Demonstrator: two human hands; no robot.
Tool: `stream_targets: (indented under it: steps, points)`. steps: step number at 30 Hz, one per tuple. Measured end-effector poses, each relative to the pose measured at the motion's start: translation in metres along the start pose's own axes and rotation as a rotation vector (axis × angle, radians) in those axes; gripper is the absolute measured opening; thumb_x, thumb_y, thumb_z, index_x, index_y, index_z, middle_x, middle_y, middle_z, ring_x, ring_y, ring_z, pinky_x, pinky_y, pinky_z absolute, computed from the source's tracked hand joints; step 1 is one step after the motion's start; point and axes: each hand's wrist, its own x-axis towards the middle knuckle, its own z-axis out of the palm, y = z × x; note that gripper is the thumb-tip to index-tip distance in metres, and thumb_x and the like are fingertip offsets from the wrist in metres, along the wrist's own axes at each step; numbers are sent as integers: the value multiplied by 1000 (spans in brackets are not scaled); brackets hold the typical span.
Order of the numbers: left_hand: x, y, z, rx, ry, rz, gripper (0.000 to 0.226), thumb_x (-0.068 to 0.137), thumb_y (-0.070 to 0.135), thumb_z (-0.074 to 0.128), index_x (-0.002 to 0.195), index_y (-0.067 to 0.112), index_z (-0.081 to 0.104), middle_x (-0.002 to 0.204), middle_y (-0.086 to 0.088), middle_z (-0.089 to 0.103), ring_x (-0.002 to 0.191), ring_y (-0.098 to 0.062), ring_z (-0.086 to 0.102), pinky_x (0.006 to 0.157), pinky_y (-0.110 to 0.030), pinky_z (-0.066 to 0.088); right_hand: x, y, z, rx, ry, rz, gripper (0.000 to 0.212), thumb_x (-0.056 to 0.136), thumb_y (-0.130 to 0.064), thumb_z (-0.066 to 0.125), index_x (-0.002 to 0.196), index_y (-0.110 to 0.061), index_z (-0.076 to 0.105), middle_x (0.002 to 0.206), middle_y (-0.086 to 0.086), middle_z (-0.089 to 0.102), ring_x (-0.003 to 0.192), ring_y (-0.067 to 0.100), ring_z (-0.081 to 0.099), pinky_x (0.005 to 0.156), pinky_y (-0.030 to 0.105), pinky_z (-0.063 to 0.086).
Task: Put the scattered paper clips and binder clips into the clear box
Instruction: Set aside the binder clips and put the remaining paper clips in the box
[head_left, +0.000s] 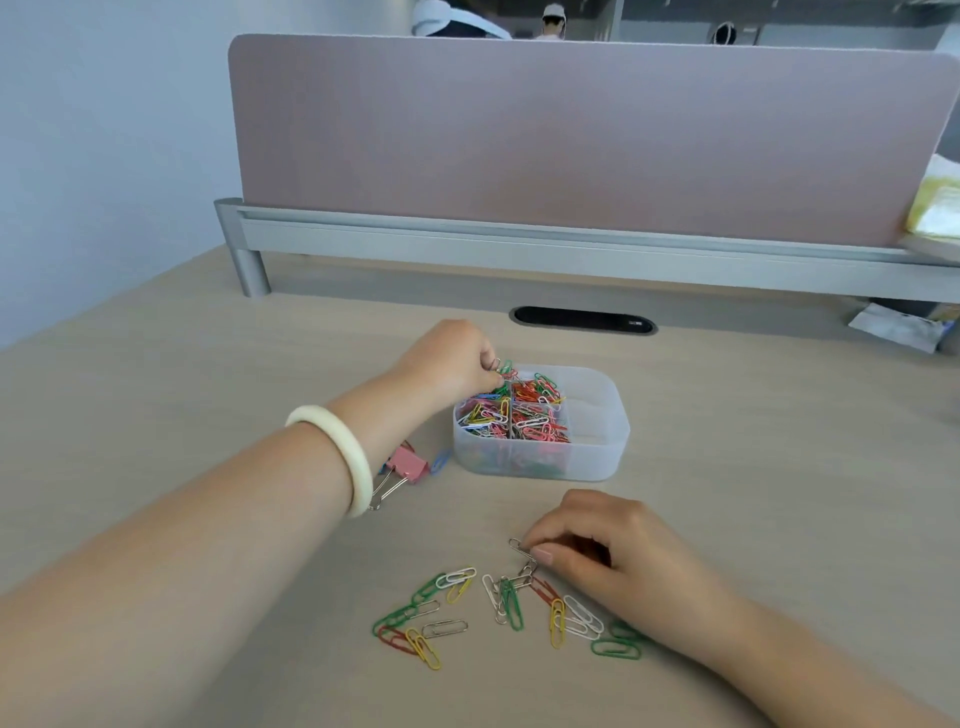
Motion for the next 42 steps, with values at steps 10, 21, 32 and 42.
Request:
stream_targets:
  steps: [10,21,32,42]
  points:
    - [0,2,-3,21,10,-53,8,79,11,64,73,9,70,77,-12,73,66,-18,65,59,-23,43,0,6,2,15,4,-18,16,81,-37,56,90,-29,67,80,-16,60,78,3,56,68,10,41]
    - [-38,3,-27,-51,143,136,17,87,16,56,98,16,68,94,-2,72,82,-16,63,78,-28,47,-1,9,4,6,25,-25,13,82,-35,57,90,-32,67,77,-20,58,76,2,57,68,9,40]
    - [-80,-36,-34,209,-241,-113,39,94,26,15,116,20,47,111,-7,66,105,-27,48,82,-28,24,-1,5,5,20,38,12,12,87,-25,59,88,-31,69,96,-21,61,89,0,59,75,11,43]
    - [-85,-27,-25,74,-320,15,36,94,21,19,104,26,53,104,8,70,96,-4,52,100,-27,22,-2,1,4,33,53,28,14,88,-22,57,88,-28,69,98,-22,61,89,0,58,76,9,41]
